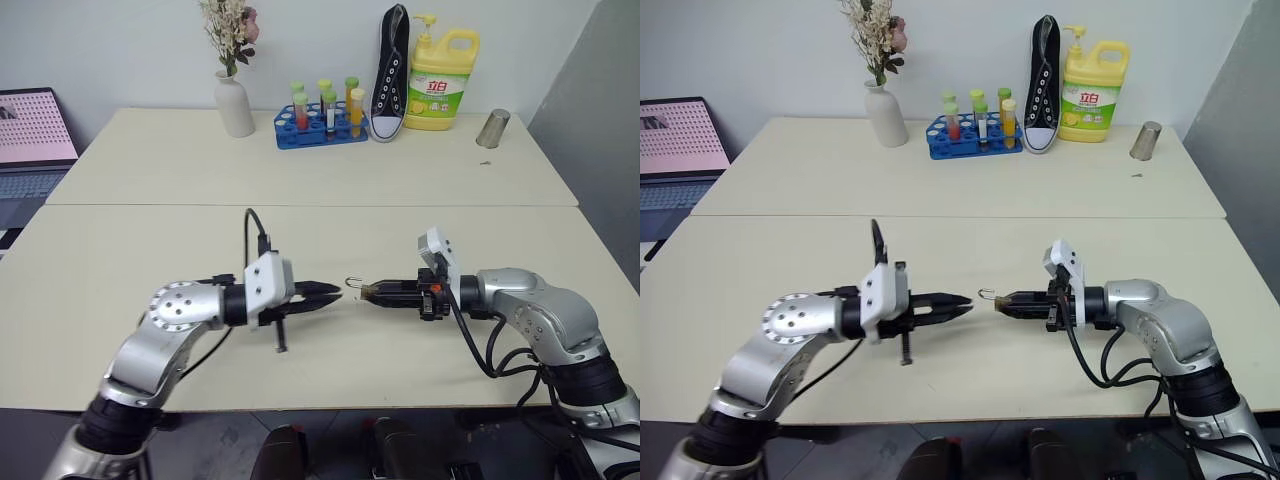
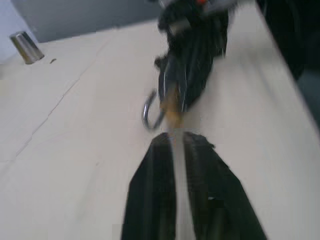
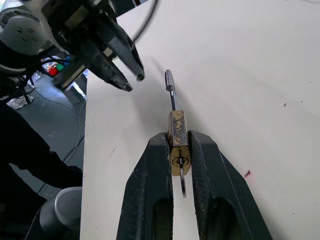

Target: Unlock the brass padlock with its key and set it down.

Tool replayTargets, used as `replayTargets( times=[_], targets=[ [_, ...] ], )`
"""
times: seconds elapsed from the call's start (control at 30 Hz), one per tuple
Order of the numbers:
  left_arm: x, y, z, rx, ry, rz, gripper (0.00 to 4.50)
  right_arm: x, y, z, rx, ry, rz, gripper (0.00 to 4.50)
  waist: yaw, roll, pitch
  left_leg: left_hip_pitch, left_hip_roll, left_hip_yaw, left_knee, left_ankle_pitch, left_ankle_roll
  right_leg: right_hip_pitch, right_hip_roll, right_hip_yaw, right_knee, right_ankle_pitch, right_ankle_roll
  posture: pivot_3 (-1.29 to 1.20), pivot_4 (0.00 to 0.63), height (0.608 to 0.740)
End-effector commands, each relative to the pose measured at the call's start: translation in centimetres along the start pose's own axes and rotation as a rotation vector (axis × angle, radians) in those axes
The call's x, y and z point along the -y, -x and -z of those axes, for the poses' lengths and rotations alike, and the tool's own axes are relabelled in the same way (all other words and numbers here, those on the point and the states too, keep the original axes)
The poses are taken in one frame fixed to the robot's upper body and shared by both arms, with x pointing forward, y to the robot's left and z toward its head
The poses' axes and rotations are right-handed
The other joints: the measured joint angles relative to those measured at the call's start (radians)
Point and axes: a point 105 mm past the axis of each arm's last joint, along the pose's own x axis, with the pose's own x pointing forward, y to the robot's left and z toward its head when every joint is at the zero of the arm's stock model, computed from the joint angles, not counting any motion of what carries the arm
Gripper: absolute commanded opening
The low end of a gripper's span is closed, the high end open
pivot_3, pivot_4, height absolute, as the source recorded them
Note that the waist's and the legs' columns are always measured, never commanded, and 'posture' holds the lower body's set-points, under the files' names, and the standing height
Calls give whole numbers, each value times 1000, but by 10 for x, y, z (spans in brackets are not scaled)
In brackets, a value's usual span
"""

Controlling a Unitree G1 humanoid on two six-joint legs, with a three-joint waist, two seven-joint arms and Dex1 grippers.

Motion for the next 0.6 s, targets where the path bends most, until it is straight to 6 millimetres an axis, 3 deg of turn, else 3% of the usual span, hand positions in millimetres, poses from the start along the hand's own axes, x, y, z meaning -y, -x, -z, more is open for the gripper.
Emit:
replayTargets(
  times=[0.03,0.33,0.6],
  targets=[
    [6,5,5,-26,-200,33,1519,1,1,-4,-6,-72,-10,155,1,0,0,0,0,0,0,0,0,0,0,0,0,0,0,0,150,740],
    [8,-1,0,28,-185,-22,4461,16,-9,13,-108,-183,17,155,0,0,0,-1,0,1,0,0,0,0,-2,0,-1,0,0,0,150,740],
    [15,-4,-3,45,-102,-48,4500,40,-26,26,-211,-180,59,155,-3,0,0,-1,0,1,0,0,0,-1,-1,0,0,0,0,0,150,740]
  ],
)
